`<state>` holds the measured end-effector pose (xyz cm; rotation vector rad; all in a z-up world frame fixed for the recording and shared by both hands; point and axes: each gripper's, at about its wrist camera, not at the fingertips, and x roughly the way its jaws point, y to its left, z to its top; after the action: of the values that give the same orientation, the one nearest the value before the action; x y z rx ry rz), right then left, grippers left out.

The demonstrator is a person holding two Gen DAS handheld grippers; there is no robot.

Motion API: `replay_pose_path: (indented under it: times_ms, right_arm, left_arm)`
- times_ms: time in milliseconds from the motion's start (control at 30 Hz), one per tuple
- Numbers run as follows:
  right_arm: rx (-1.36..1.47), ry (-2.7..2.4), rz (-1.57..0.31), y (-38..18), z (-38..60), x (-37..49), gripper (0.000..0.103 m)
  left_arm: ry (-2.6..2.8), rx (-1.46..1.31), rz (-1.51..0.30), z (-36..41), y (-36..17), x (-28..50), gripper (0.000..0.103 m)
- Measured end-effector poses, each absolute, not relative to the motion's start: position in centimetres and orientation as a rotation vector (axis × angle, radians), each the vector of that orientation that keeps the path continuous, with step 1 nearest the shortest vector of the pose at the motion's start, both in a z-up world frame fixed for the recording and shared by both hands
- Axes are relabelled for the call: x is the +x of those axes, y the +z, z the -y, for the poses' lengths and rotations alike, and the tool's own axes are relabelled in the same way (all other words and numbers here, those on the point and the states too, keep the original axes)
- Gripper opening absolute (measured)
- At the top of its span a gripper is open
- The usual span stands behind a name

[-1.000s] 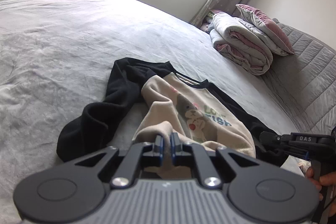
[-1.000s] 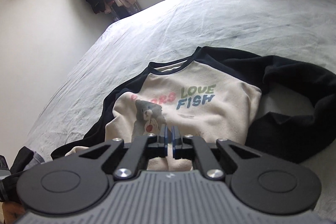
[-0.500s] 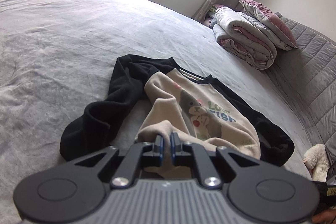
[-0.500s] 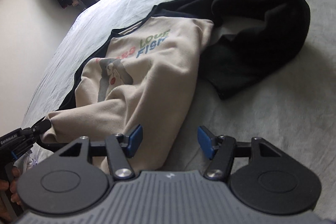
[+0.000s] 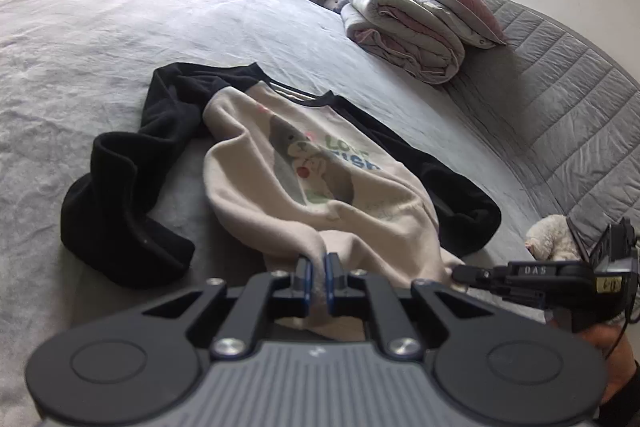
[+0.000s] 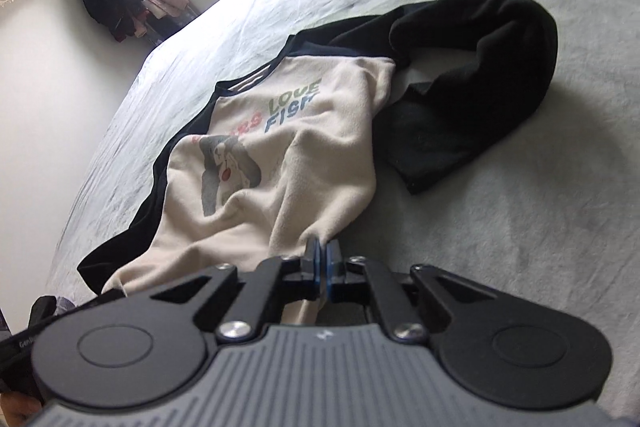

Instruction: Fold clothes

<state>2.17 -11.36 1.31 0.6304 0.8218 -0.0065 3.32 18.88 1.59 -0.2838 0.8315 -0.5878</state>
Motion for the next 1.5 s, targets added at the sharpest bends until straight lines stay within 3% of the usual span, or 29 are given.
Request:
replay_pose_path:
  times_ms: [367, 700, 767, 967, 1000, 1033, 1067, 1500]
  right_arm:
    - [0.470, 0.043, -0.768, 6.0, 7.4, 7.4, 0.003]
    - [0.384, 0.086, -0.869, 1.7, 2.3, 14.7, 0.005]
    - [0.386, 0.082, -0.887, 0.7, 2.1, 15.1, 0.014]
    - [0.419, 0.091, -0.894, 0.0, 2.5, 14.7, 0.018]
    - [0.426, 0.096, -0.886, 0.3, 2.7, 14.3, 0.023]
    - [0.430, 0.101, -0.874, 0.7, 2.9, 14.0, 0.036]
    - [0.429, 0.105, -0.860, 1.1, 3.1, 13.6, 0.044]
    - [0.378, 0.065, -0.832, 1.2, 4.9, 8.8, 0.044]
  left_arm:
    - [-0.480, -0.247, -0.803, -19.8, 1.7, 3.8, 0.007]
    - [-0.398, -0.253, -0.849, -20.2, 0.3, 6.4, 0.007]
    - [-0.389, -0.246, -0.858, -20.1, 0.0, 6.8, 0.007]
    - [-0.372, -0.230, -0.880, -19.8, -0.9, 7.3, 0.007]
    - [-0.371, -0.230, -0.880, -19.8, -0.9, 7.4, 0.007]
    - [-0.370, -0.230, -0.881, -19.8, -0.9, 7.4, 0.007]
    - [-0.370, -0.230, -0.881, -19.9, -0.9, 7.4, 0.007]
    - [-0.364, -0.224, -0.879, -19.8, -1.0, 7.3, 0.007]
